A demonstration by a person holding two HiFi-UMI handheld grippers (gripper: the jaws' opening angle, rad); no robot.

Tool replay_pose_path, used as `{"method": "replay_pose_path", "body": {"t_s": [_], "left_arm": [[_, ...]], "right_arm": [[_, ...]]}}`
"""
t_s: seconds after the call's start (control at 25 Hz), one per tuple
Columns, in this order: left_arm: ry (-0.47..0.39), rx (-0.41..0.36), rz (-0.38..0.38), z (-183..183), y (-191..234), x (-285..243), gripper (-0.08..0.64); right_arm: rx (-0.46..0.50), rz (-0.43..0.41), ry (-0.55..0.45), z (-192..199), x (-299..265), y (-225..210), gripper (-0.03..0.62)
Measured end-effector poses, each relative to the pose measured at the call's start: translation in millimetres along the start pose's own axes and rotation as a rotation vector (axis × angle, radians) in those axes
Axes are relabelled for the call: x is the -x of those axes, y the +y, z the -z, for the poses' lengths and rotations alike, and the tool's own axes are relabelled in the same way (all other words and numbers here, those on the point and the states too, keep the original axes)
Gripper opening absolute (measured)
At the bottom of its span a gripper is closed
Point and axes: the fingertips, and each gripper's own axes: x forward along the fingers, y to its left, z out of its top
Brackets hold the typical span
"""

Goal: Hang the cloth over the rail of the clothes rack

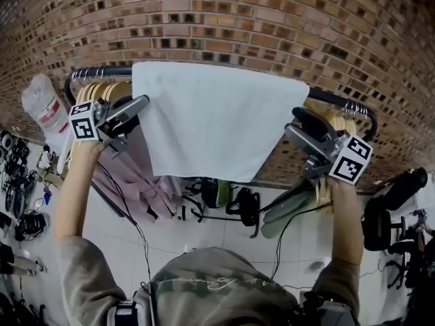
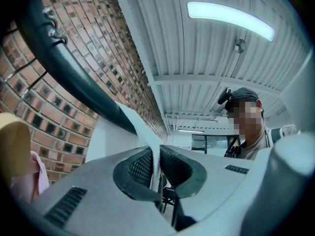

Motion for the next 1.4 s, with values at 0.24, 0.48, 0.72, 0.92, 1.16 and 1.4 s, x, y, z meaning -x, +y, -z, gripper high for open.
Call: {"method": "replay_pose_path", "body": {"t_s": [0.24, 0.48, 0.72, 0.92, 1.16, 1.4], "left_arm": [[0.024, 0.01, -0.001, 2.8, 0.0, 0.6, 0.02], [0.028, 0.004, 0.007, 3.5, -4.4, -3.0, 0.02], [0.02, -0.011, 0.007, 4.3, -6.9, -4.0, 0.02], [0.025, -0.034, 0.002, 1.4, -7.1, -6.6, 0.02], [0.034, -0.065, -0.011, -1.6, -7.6, -4.7, 0.02], [-0.017, -0.096, -0.016, -16.9, -12.1, -7.4, 0.02]], "right_arm": [[-0.021, 0.09, 0.007, 16.7, 9.7, -30.2, 0.278], [-0.006, 0.145, 0.055, 24.8, 14.1, -50.0, 0.279], [0.008, 0.072, 0.045, 26.7, 0.4, -42.1, 0.066], [-0.018, 0.056, 0.049, 27.7, -6.3, -46.8, 0.061], [-0.007, 0.075, 0.017, 16.4, -0.4, -51.3, 0.02], [-0.014, 0.084, -0.092, -20.0, 21.5, -55.1, 0.02]]}}
